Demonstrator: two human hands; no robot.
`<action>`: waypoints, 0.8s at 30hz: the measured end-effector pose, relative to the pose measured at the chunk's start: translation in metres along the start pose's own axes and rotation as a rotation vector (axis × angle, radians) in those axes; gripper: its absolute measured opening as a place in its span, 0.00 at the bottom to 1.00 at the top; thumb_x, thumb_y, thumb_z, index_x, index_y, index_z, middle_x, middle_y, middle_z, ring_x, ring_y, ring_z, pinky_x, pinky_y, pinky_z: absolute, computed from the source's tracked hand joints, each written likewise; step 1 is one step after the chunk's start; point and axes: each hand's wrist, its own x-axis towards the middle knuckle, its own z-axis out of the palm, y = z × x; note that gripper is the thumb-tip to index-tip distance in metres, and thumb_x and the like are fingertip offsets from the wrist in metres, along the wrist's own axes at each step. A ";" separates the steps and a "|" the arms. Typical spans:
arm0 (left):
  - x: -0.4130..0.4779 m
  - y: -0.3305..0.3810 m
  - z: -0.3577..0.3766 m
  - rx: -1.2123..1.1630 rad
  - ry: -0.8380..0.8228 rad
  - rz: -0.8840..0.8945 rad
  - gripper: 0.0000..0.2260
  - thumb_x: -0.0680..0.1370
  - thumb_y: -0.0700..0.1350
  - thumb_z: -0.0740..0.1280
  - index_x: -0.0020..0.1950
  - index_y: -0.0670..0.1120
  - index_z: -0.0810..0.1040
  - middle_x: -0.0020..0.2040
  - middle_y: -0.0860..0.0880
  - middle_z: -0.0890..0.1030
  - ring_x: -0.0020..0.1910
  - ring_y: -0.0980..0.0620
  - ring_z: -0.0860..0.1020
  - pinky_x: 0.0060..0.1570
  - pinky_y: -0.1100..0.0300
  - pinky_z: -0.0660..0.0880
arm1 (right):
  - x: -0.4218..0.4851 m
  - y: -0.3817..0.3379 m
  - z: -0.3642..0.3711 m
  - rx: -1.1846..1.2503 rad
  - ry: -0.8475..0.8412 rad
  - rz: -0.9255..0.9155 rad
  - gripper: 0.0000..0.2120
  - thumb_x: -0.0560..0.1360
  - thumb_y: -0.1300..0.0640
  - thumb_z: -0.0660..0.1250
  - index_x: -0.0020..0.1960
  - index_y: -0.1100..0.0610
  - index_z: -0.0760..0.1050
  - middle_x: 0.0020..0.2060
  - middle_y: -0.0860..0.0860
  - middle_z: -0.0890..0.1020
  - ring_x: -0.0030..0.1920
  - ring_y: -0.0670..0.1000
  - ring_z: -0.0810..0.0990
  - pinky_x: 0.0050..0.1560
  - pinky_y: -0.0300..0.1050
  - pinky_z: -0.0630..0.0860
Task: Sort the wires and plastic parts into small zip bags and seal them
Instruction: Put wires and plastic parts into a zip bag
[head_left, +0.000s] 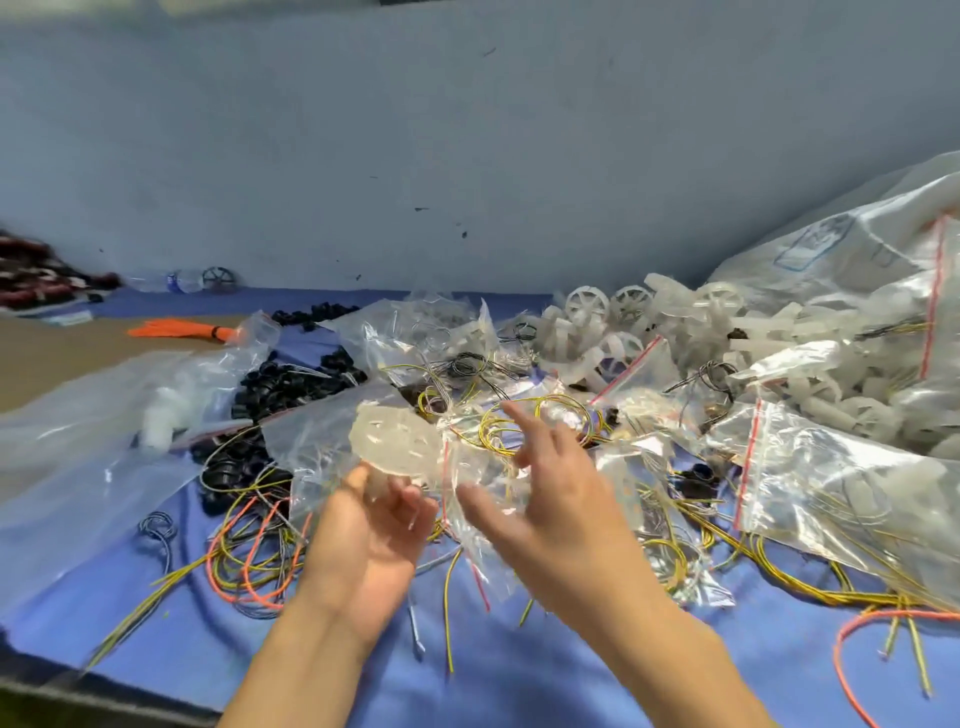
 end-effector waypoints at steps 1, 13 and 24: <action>-0.002 -0.002 -0.009 -0.029 -0.011 -0.071 0.11 0.73 0.42 0.62 0.31 0.47 0.67 0.30 0.50 0.71 0.29 0.55 0.71 0.34 0.62 0.75 | -0.007 -0.003 0.010 -0.135 -0.061 -0.040 0.37 0.71 0.31 0.60 0.76 0.43 0.55 0.54 0.46 0.70 0.56 0.50 0.72 0.57 0.50 0.71; 0.002 0.008 -0.009 0.188 -0.018 -0.184 0.14 0.81 0.44 0.60 0.35 0.45 0.72 0.31 0.47 0.73 0.31 0.51 0.72 0.31 0.60 0.78 | -0.025 0.000 0.034 -0.334 0.009 0.028 0.24 0.72 0.42 0.65 0.64 0.50 0.75 0.47 0.48 0.80 0.45 0.54 0.81 0.43 0.50 0.76; -0.002 0.016 -0.010 0.539 -0.016 -0.280 0.10 0.81 0.44 0.60 0.42 0.43 0.73 0.30 0.47 0.75 0.26 0.54 0.72 0.22 0.63 0.72 | -0.020 0.006 0.032 -0.102 0.250 0.158 0.03 0.75 0.48 0.68 0.46 0.47 0.77 0.37 0.43 0.81 0.38 0.54 0.79 0.38 0.48 0.72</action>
